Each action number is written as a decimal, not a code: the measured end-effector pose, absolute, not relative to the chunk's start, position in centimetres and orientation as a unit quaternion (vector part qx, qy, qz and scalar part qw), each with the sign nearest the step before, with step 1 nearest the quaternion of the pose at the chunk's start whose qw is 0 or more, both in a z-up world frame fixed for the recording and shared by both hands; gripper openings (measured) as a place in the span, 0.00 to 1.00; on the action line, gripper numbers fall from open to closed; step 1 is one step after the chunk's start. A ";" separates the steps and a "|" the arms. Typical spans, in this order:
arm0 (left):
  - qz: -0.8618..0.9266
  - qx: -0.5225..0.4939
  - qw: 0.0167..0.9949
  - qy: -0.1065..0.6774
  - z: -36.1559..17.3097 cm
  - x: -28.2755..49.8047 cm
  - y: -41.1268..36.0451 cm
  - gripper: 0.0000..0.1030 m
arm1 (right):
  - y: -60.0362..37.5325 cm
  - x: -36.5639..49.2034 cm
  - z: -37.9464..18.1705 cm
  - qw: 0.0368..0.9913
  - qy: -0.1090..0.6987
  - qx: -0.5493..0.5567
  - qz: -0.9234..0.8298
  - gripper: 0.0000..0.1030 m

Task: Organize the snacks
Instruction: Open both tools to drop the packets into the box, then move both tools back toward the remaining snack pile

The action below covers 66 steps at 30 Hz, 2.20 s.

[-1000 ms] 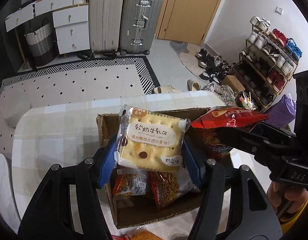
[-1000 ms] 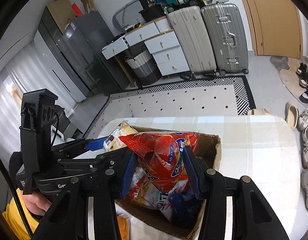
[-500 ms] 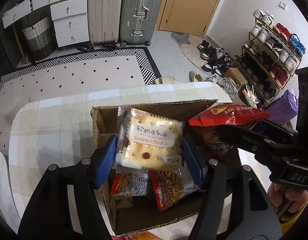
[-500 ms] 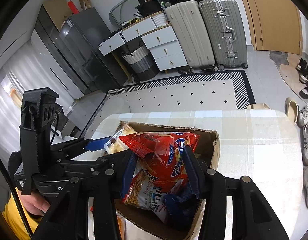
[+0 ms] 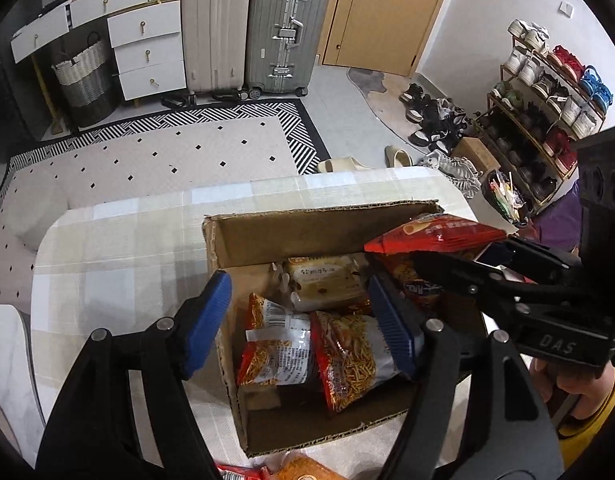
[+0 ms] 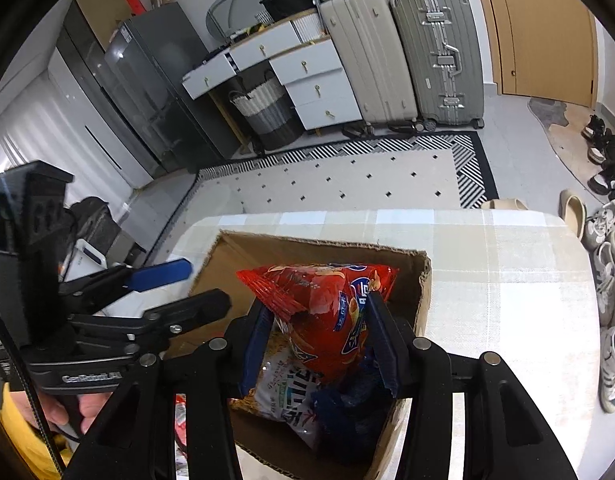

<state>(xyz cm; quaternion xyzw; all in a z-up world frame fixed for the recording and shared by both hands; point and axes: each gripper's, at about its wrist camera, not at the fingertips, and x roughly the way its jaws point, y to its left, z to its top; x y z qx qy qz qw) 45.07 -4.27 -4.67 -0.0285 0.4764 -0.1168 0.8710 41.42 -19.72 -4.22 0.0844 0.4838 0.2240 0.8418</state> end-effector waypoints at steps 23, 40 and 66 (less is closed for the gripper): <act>-0.066 -0.020 0.925 0.373 6.7 28.8 -2.3 0.78 | -20.3 28.0 8.5 0.892 0.377 0.091 0.233 0.51; -0.058 -0.019 0.957 0.282 15.3 7.6 -1.7 0.82 | -16.1 8.5 16.6 0.917 0.274 0.055 0.284 0.80; 0.004 -0.048 0.973 0.227 4.0 -4.3 3.6 0.99 | -17.1 -1.9 5.8 0.947 0.212 0.030 0.241 0.99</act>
